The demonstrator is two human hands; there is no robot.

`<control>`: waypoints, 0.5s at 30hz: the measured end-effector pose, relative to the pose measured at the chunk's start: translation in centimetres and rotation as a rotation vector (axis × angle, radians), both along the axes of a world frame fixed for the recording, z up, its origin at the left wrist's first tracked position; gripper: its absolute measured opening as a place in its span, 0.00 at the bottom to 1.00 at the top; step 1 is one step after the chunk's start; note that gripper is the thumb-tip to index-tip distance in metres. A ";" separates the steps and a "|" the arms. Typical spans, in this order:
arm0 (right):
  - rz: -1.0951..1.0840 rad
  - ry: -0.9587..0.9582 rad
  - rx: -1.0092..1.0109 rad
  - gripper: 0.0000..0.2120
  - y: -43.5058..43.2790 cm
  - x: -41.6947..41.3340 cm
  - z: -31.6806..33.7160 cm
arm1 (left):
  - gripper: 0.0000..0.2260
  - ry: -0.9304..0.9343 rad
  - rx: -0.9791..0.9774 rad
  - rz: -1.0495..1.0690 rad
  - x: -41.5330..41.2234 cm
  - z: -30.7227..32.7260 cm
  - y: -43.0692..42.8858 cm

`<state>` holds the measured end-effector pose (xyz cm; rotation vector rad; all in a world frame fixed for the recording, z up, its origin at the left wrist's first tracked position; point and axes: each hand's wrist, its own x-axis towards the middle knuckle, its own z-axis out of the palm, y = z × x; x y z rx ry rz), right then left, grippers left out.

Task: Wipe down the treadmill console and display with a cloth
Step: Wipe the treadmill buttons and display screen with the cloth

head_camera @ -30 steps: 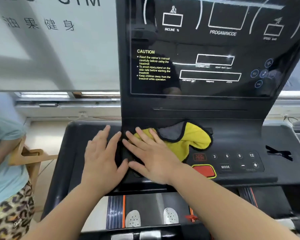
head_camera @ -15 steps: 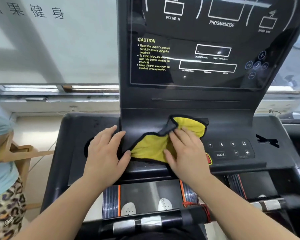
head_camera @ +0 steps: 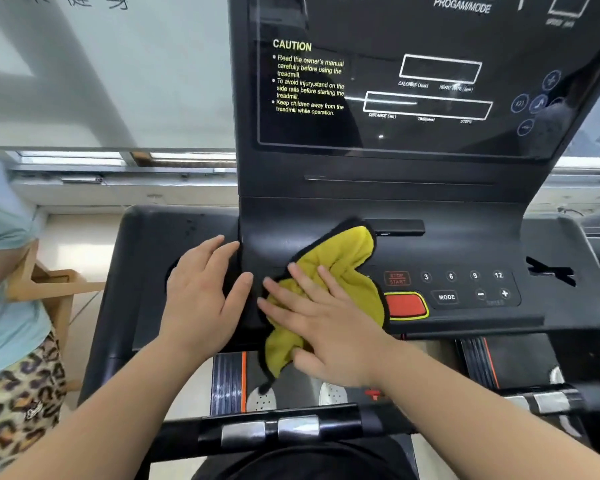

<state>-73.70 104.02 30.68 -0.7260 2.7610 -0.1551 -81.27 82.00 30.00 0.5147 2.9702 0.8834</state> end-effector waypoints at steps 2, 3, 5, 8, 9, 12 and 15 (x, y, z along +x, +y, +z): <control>-0.050 0.004 -0.045 0.37 1.8 2.0 0.3 | 0.26 0.006 -0.001 -0.016 0.1 0.0 0.3; -0.121 0.028 -0.051 0.39 2.6 2.8 0.4 | 0.26 0.016 -0.004 -0.023 0.1 0.0 0.4; -0.313 0.063 0.015 0.42 3.3 3.4 0.5 | 0.25 0.045 -0.026 -0.043 0.2 0.1 0.5; -0.572 0.065 0.127 0.49 1.9 1.8 0.5 | 0.24 0.076 -0.061 -0.064 0.1 0.2 0.6; -0.613 0.060 0.141 0.50 1.1 0.9 0.3 | 0.24 0.079 -0.068 -0.065 0.0 0.2 0.6; -0.635 0.052 0.154 0.48 -1.9 -2.1 0.2 | 0.23 0.083 -0.051 -0.061 0.0 0.5 0.4; -0.499 0.066 0.122 0.47 -4.4 -3.5 0.6 | 0.23 0.077 -0.008 -0.024 0.3 0.6 0.1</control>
